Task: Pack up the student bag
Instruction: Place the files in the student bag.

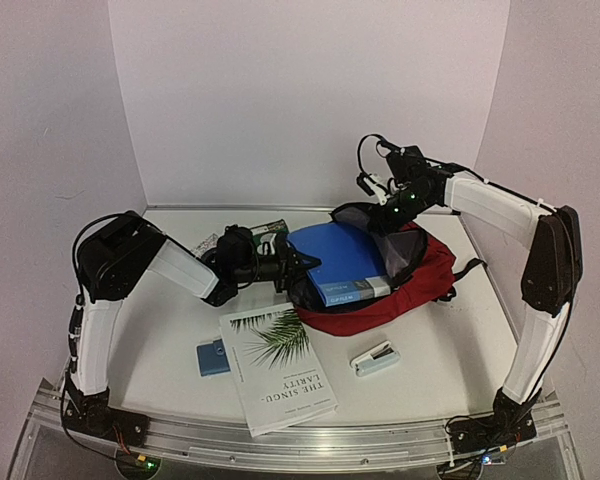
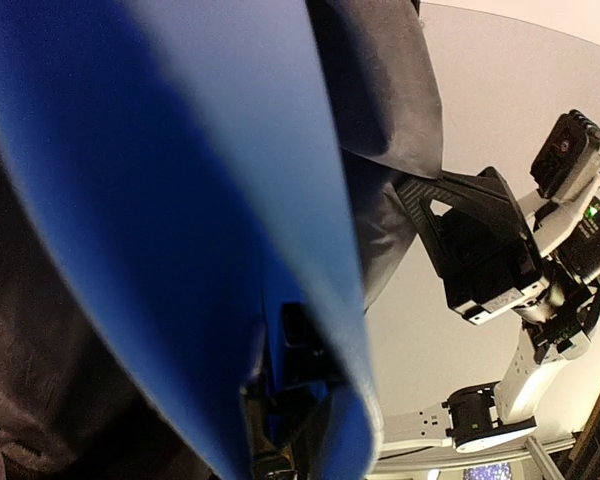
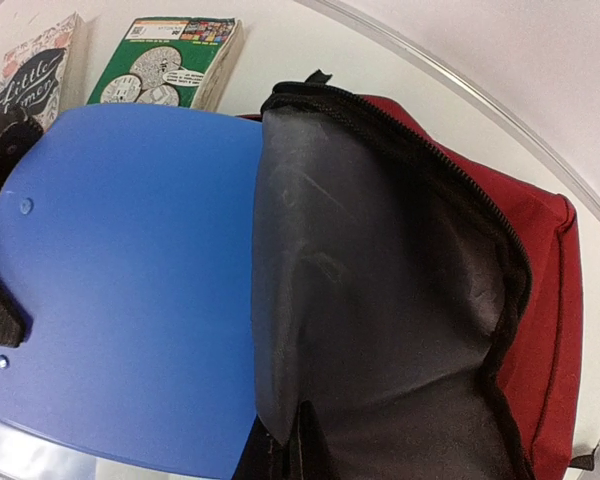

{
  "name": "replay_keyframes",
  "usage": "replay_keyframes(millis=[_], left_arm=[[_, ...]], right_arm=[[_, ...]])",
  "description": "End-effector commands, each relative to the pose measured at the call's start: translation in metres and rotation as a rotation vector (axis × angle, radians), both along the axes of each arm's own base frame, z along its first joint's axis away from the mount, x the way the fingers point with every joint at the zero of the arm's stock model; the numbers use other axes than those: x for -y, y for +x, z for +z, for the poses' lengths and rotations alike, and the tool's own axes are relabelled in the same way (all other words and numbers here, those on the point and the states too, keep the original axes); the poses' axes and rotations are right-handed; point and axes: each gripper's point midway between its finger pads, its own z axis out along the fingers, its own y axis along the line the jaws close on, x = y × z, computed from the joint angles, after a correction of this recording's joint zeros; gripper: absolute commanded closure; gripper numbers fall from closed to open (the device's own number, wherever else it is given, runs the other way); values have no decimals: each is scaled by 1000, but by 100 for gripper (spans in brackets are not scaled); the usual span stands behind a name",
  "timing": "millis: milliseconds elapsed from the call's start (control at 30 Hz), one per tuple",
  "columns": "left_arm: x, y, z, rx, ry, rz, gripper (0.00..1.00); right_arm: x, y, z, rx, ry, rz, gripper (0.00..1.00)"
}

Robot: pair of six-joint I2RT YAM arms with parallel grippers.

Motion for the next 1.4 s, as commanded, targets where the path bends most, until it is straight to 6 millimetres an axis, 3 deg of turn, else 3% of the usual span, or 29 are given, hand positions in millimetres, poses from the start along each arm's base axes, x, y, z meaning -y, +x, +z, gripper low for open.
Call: replay_keyframes(millis=[0, 233, 567, 633, 700, 867, 1033, 1233, 1367], left_arm=[[23, 19, 30, 97, -63, 19, 100], [37, 37, 2, 58, -17, 52, 100], [41, 49, -60, -28, 280, 89, 98], [42, 51, -65, -34, 342, 89, 95], [39, 50, -74, -41, 433, 95, 86], [25, 52, -72, 5, 630, 141, 51], [6, 56, -52, 102, 790, 198, 28], [-1, 57, -11, 293, 890, 201, 25], [-25, 63, 11, 393, 1005, 237, 28]], right_arm=[[-23, 3, 54, 100, 138, 51, 100], [-29, 1, 51, 79, 162, 64, 100], [-33, 5, 57, 88, 184, 69, 100], [-33, 7, 58, 94, 179, 66, 100], [-32, 9, 58, 101, 171, 61, 100], [-26, 13, 50, 109, 132, 43, 100], [-17, 16, 39, 106, 91, 22, 100], [-1, 19, 24, 101, 34, -5, 100], [5, 18, 19, 96, 19, -11, 100]])
